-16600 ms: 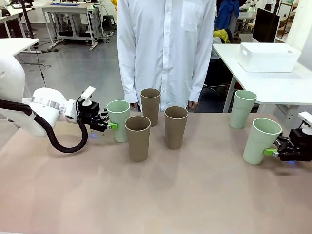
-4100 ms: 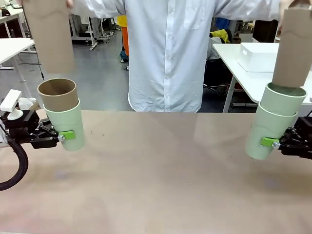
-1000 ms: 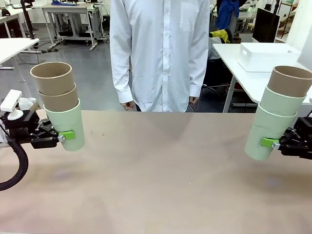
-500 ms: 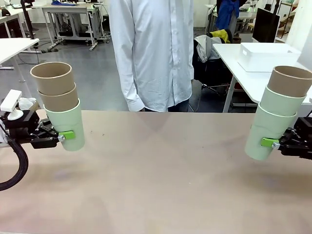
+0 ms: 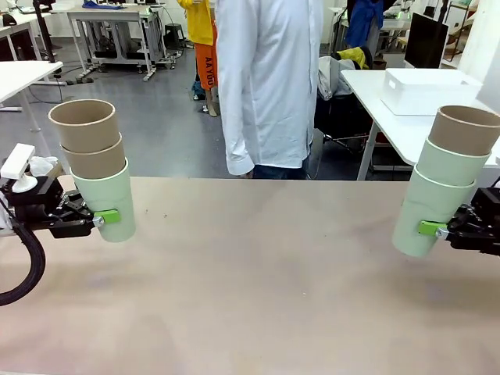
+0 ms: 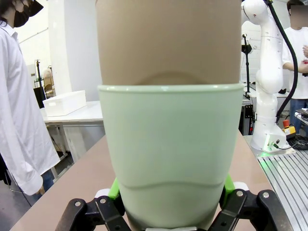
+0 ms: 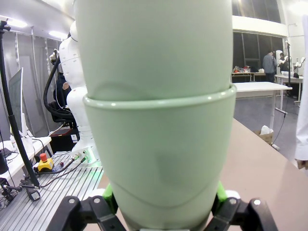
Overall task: Stack the cups and store them in the basket.
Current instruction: Place the stack of Reusable plastic cups into the Pantry Basket.
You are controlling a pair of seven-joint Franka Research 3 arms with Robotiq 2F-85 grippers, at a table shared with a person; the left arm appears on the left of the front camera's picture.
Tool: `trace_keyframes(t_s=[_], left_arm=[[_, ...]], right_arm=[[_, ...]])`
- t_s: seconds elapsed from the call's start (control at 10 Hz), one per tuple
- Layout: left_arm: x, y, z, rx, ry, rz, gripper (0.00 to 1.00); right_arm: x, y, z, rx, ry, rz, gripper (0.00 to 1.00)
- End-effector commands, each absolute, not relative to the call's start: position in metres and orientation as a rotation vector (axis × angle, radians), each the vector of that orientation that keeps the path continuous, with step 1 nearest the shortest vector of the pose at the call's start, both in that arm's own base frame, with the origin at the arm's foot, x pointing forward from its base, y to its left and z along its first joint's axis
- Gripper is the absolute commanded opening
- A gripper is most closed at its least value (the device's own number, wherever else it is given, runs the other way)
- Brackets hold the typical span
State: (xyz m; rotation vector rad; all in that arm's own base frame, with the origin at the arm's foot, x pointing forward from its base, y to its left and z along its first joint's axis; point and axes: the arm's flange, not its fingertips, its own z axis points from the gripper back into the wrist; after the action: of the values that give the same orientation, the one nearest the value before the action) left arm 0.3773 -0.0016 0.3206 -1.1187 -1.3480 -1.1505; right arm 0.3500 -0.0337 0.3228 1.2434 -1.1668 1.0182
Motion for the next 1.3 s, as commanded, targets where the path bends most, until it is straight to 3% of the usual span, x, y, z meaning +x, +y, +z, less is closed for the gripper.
trace_keyframes(t_s=[0.0, 1.2], left_arm=[[0.3751, -0.0035, 0.3231, -1.117, -1.361, -1.164, 0.85], [0.3751, -0.0035, 0.3231, -1.117, -1.361, -1.164, 0.85]], right_arm=[[0.3519, -0.0322, 0.3272, 1.239, -1.184, 1.018, 0.85], [0.3519, -0.0322, 0.3272, 1.239, -1.184, 1.018, 0.85]])
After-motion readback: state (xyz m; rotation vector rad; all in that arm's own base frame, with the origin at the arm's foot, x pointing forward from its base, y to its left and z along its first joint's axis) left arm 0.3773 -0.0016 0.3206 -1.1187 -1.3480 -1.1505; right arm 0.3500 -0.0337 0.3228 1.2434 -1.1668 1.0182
